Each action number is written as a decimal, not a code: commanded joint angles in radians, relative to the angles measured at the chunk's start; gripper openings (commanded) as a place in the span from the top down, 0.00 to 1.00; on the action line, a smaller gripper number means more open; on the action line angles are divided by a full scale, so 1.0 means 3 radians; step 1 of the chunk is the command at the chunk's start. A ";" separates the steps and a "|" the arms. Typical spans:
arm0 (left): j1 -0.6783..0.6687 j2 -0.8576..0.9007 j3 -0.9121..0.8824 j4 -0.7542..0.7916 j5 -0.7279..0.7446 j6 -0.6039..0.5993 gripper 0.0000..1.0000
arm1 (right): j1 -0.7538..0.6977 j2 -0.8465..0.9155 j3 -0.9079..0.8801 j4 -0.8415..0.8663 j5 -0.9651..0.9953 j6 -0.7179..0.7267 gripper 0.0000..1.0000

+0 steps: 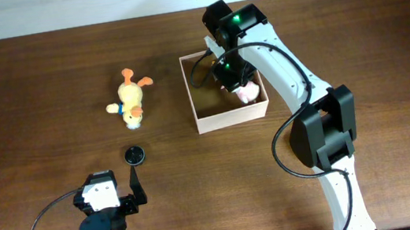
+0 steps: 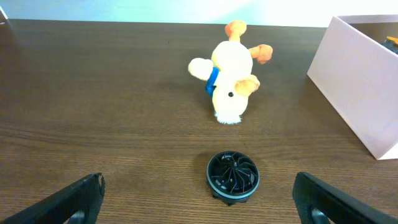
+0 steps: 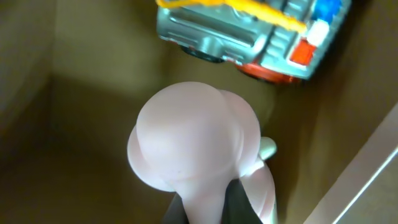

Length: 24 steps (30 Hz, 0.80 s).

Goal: Pack container

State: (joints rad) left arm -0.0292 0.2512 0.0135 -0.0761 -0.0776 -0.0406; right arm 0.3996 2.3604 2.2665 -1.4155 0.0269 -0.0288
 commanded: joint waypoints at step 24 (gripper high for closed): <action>0.0020 -0.0015 -0.0015 -0.0001 0.0036 0.0065 0.01 | -0.0009 0.0008 -0.0137 0.0089 0.0665 0.1177 0.96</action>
State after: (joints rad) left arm -0.0292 0.2512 0.0135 -0.0761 -0.0776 -0.0406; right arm 0.4000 2.3604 2.2303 -1.4055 0.1425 0.2806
